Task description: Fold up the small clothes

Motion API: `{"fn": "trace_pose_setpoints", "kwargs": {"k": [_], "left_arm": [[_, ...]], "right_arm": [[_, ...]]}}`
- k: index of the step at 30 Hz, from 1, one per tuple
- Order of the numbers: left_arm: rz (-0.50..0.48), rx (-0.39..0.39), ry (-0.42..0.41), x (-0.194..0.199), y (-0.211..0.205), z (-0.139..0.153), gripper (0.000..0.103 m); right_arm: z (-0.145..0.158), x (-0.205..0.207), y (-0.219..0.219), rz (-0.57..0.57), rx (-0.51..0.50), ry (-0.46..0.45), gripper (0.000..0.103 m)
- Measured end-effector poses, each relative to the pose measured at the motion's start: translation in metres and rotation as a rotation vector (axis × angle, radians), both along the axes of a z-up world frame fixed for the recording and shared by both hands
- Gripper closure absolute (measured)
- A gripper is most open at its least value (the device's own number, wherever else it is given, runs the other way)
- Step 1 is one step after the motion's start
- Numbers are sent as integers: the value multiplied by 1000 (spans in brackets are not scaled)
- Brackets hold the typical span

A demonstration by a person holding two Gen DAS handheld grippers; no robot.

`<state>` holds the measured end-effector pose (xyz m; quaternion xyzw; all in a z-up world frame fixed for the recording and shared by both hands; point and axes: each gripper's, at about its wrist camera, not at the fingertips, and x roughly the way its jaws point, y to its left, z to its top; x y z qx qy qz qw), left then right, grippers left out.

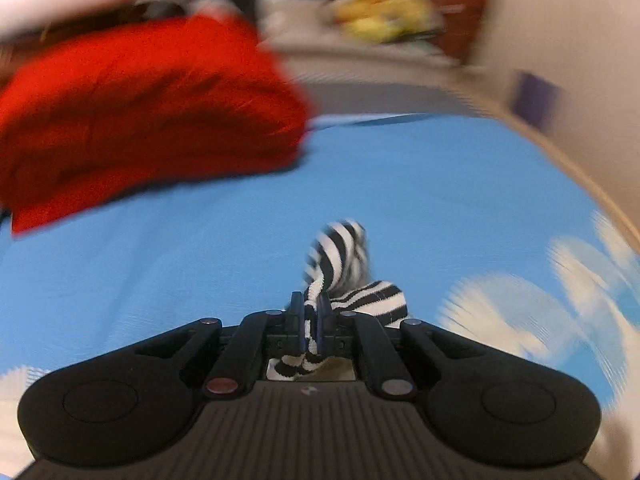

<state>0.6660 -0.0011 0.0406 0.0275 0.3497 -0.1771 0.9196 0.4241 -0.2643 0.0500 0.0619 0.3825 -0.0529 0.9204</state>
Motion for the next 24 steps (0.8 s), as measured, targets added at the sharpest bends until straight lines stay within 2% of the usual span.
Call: {"fn": "trace_pose_setpoints", "kwargs": {"k": [3, 5, 8, 10, 11, 13, 16, 18, 19, 21, 23, 24], "left_arm": [[-178, -8, -82, -113, 2, 29, 98], [-282, -6, -87, -188, 7, 33, 98], [-430, 57, 9, -285, 18, 24, 93], [-443, 79, 65, -330, 32, 16, 90], [-385, 68, 85, -338, 41, 13, 84], [-207, -9, 121, -340, 60, 10, 80], [70, -179, 213, -327, 88, -9, 80], [210, -260, 275, -313, 95, -28, 79], [276, -321, 336, -308, 98, -43, 79], [326, -417, 457, -295, 104, -68, 78], [365, -491, 543, -294, 104, -90, 66], [388, -508, 573, -296, 107, -98, 63]], "right_arm": [[8, -8, 3, 5, 21, -26, 80], [12, -13, 4, 7, 38, -39, 80], [18, -23, 4, -1, 75, -49, 80], [21, -29, 5, -3, 105, -54, 80], [22, -33, 8, 4, 116, -58, 80], [22, -39, 15, 26, 127, -61, 79], [13, -48, 24, 52, 193, -22, 78], [2, -51, 30, 52, 251, 20, 78], [-3, -52, 33, 56, 280, 43, 78], [-19, -54, 41, 66, 359, 105, 78], [-38, -57, 50, 72, 439, 180, 77], [-47, -59, 54, 69, 468, 211, 75]]}}
